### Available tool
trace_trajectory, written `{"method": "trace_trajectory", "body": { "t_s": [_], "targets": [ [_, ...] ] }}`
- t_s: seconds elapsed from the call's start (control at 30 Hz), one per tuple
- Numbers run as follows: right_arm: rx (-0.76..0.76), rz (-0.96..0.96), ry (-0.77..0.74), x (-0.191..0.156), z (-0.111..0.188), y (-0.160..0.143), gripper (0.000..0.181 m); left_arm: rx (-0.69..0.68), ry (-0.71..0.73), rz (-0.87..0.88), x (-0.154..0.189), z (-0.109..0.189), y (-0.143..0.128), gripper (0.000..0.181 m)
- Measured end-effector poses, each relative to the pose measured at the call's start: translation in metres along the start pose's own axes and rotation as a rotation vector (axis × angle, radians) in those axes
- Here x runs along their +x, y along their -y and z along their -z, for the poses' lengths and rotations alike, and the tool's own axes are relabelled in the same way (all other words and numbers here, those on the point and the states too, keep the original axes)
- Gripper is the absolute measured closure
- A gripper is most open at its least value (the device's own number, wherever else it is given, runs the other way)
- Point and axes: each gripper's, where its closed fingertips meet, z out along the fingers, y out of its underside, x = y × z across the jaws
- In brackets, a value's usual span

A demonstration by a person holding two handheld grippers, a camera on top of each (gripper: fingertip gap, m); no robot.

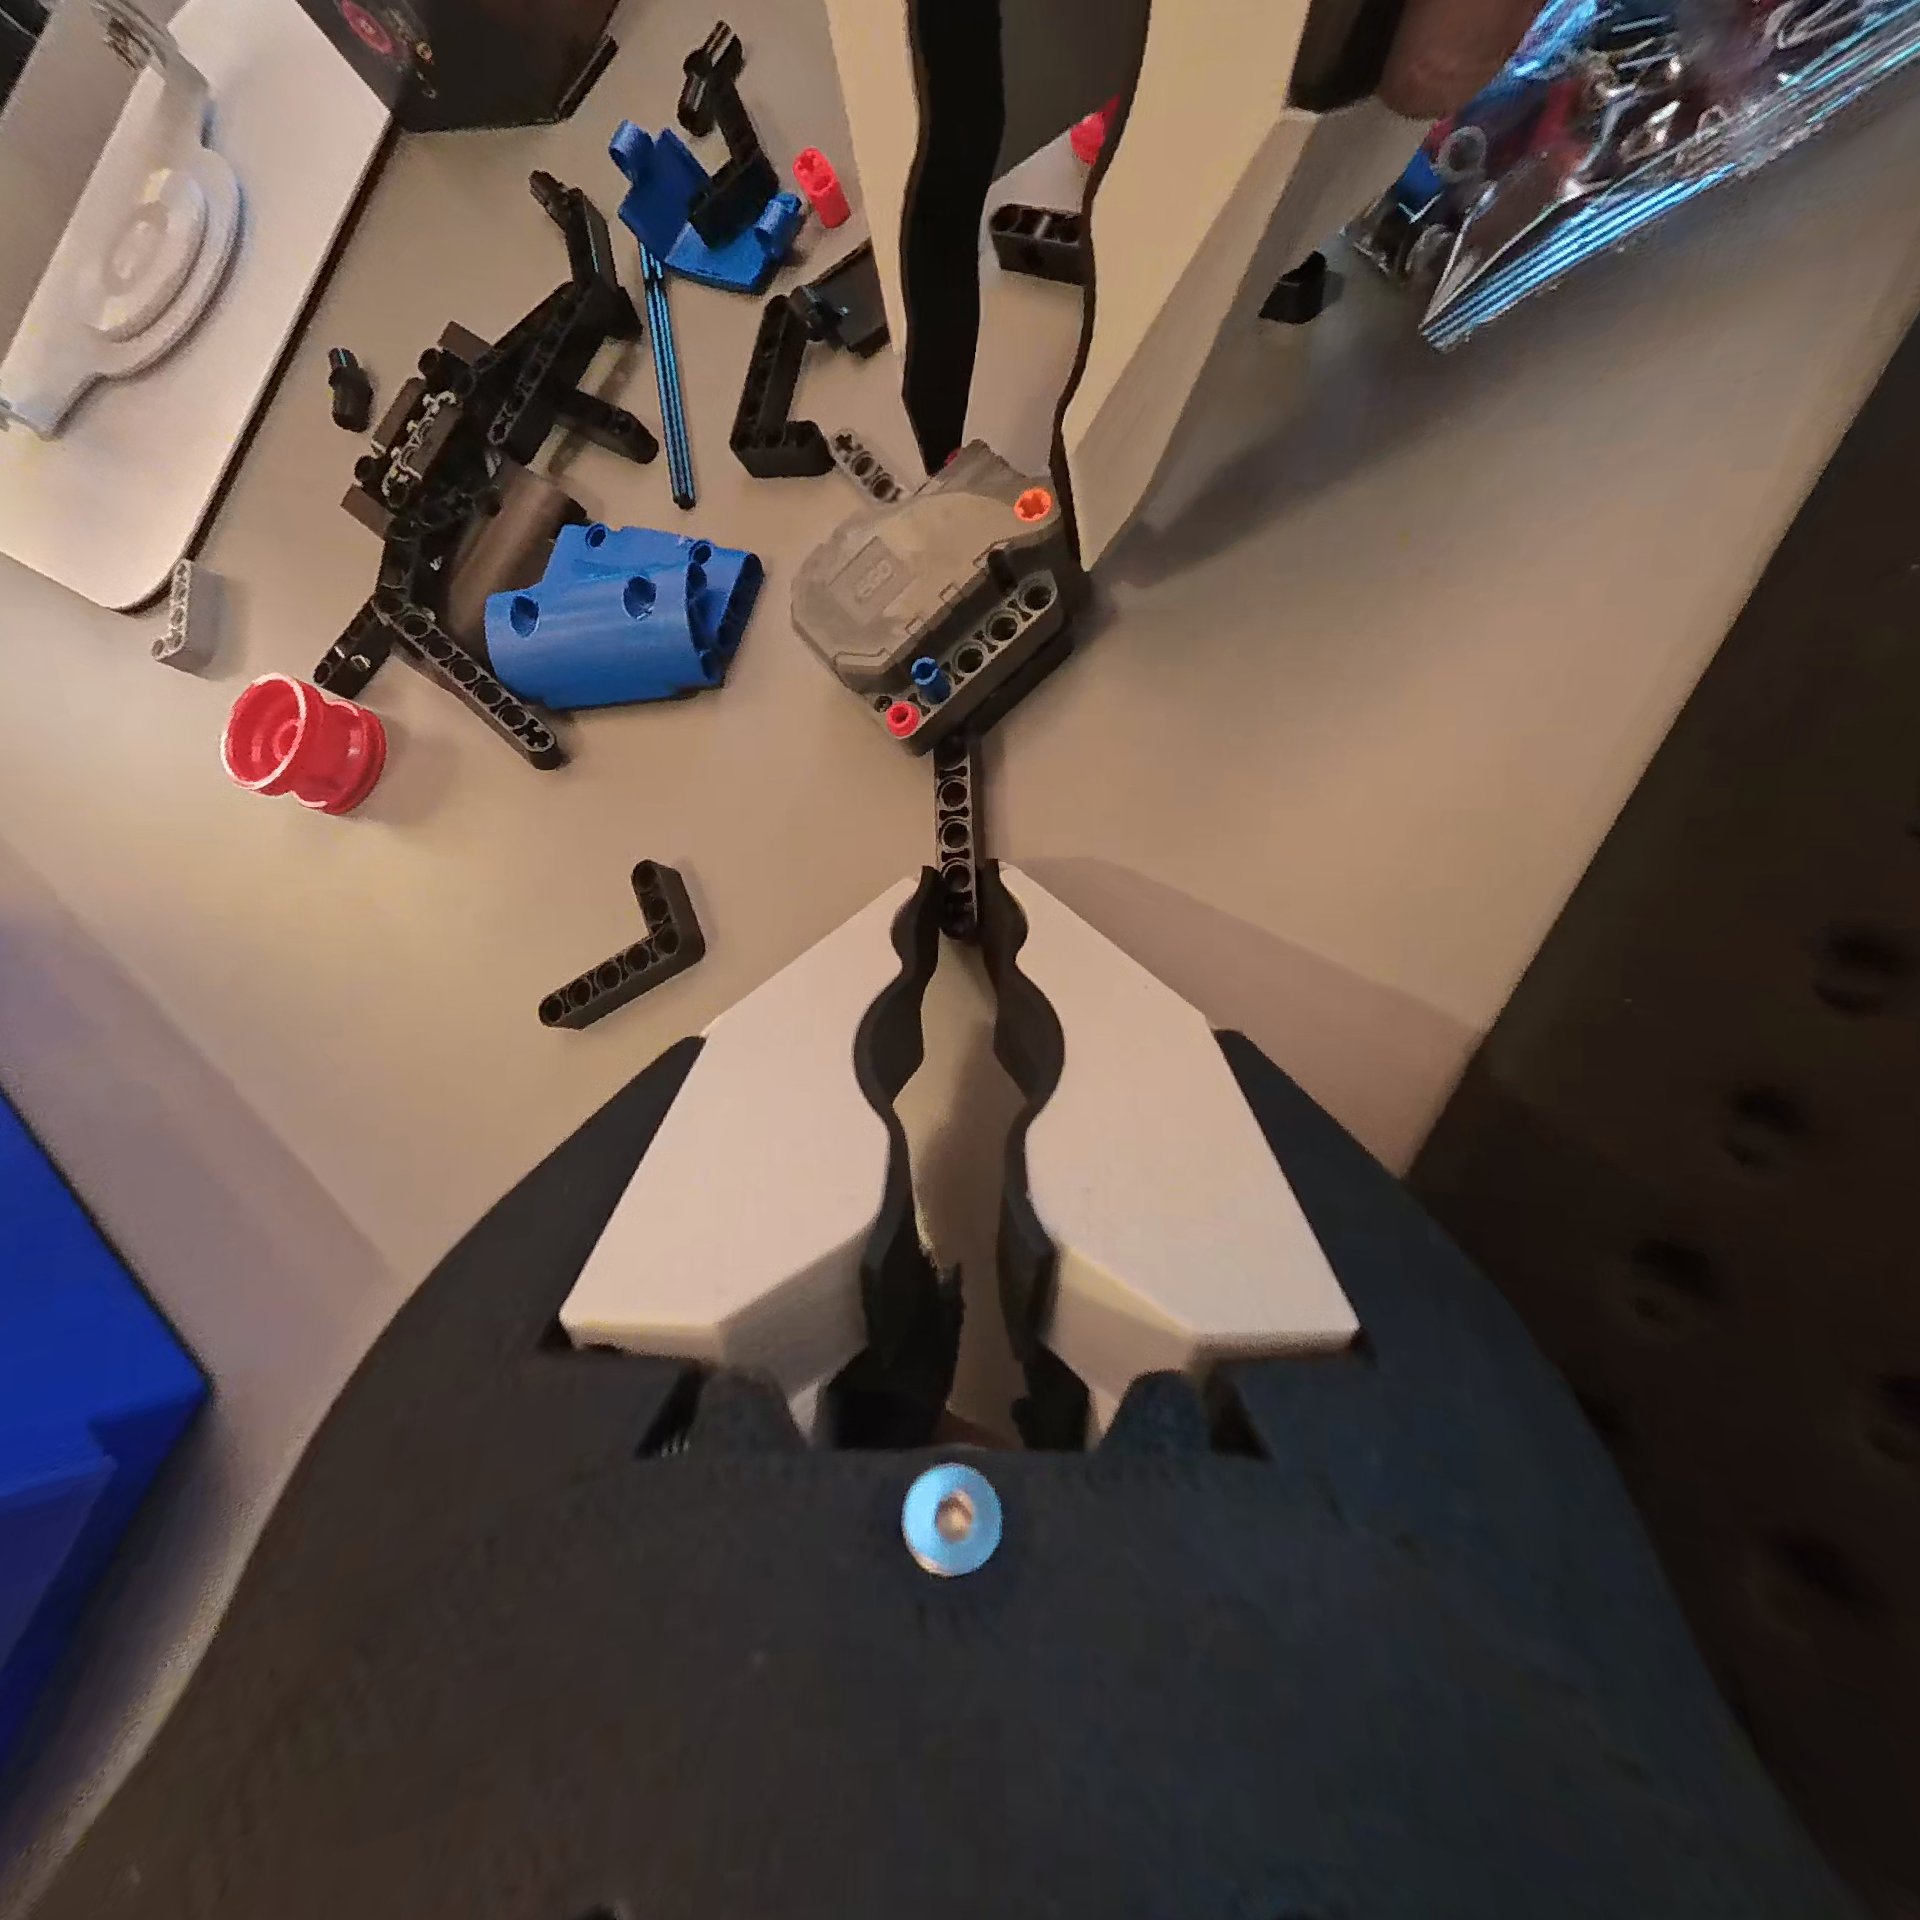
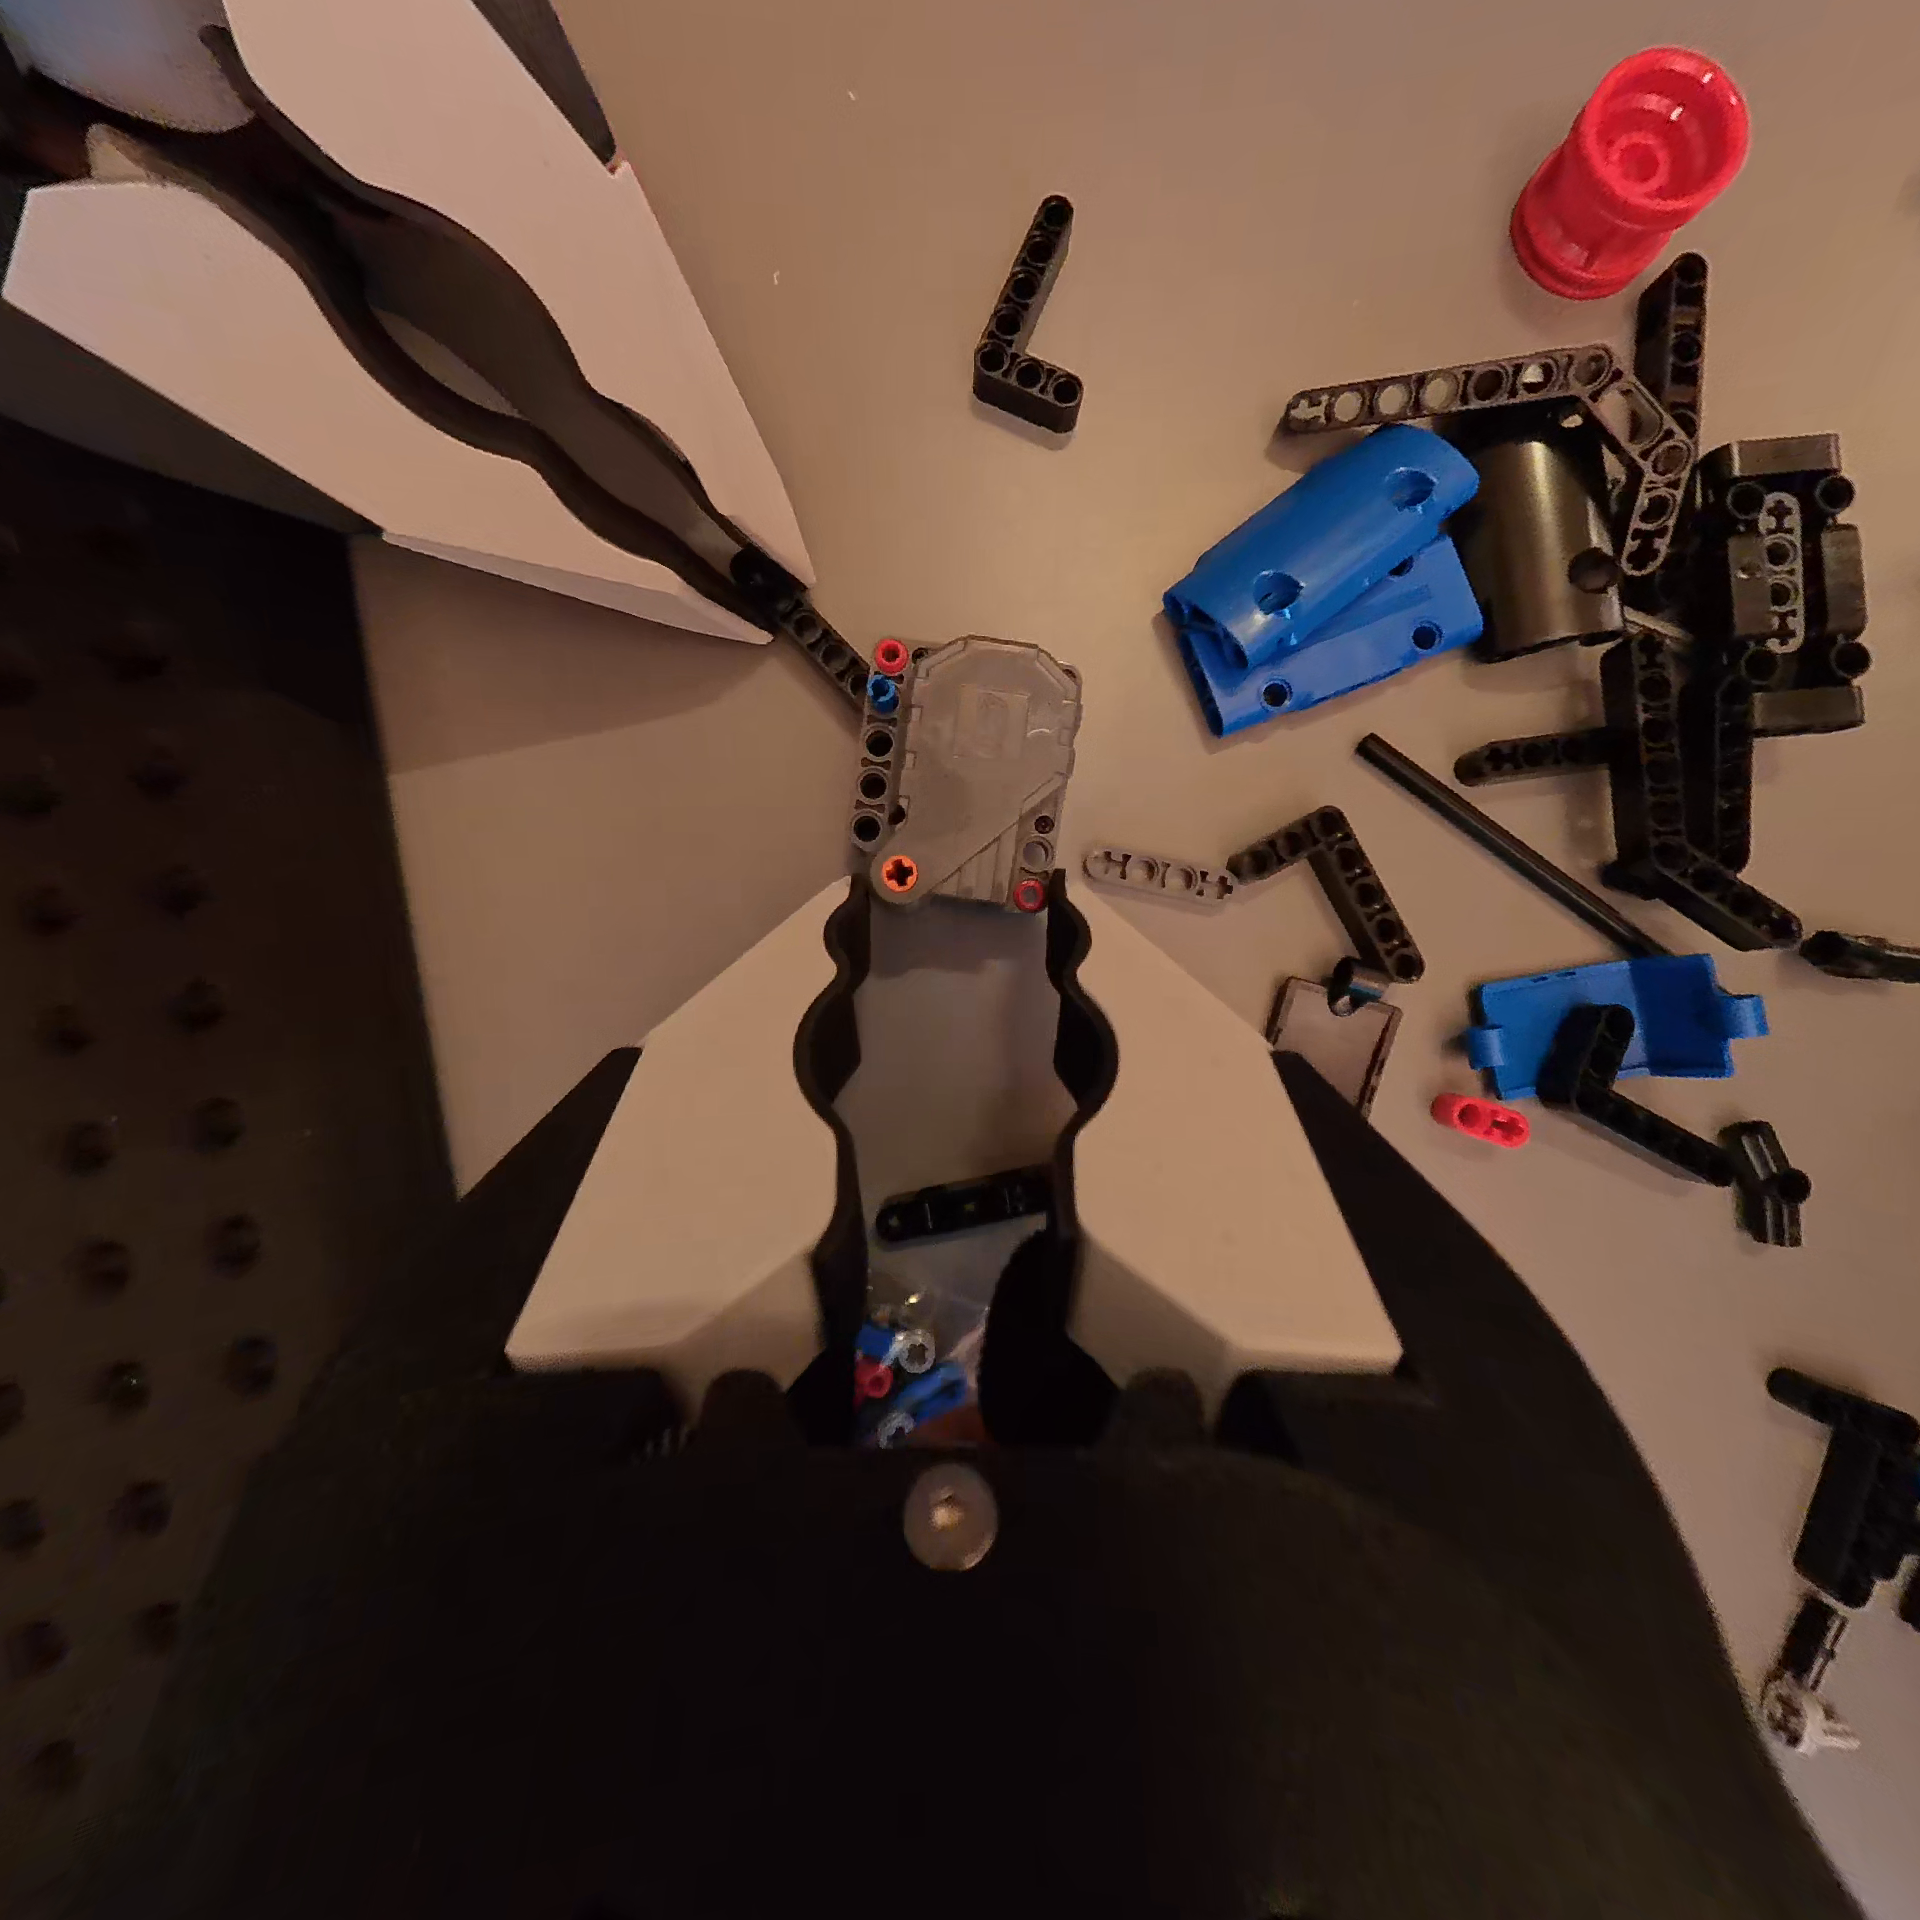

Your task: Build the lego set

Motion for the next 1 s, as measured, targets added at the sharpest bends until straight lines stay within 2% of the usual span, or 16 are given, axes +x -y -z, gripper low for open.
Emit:
{"method": "trace_trajectory", "body": {
  "t_s": [0.43, 0.53, 0.63, 0.73, 0.83, 0.93, 1.0],
  "targets": [
    [0.024, -0.023, -0.006, 0.003, 0.003, 0.002, 0.148, 0.011, 0.009, 0.013, -0.002, -0.001, 0.002, 0.175],
    [0.093, -0.037, 0.019, 0.004, 0.013, 0.010, 0.138, 0.028, -0.042, 0.041, -0.003, 0.002, 0.004, 0.150],
    [0.132, -0.066, 0.002, 0.016, 0.023, 0.008, 0.134, 0.077, -0.047, 0.029, -0.019, 0.016, 0.016, 0.148],
    [0.212, -0.095, -0.002, 0.026, 0.040, 0.013, 0.138, 0.177, 0.039, 0.000, -0.059, 0.031, 0.049, 0.149],
    [0.293, -0.094, -0.035, 0.036, 0.051, 0.020, 0.143, 0.203, 0.161, -0.139, -0.106, 0.033, 0.094, 0.140],
    [0.360, -0.066, -0.070, 0.040, 0.056, 0.028, 0.146, 0.211, 0.268, -0.304, -0.152, 0.017, 0.145, 0.131],
    [0.401, -0.049, -0.085, 0.042, 0.060, 0.033, 0.146, 0.233, 0.303, -0.353, -0.182, 0.000, 0.179, 0.132]
  ]
}}
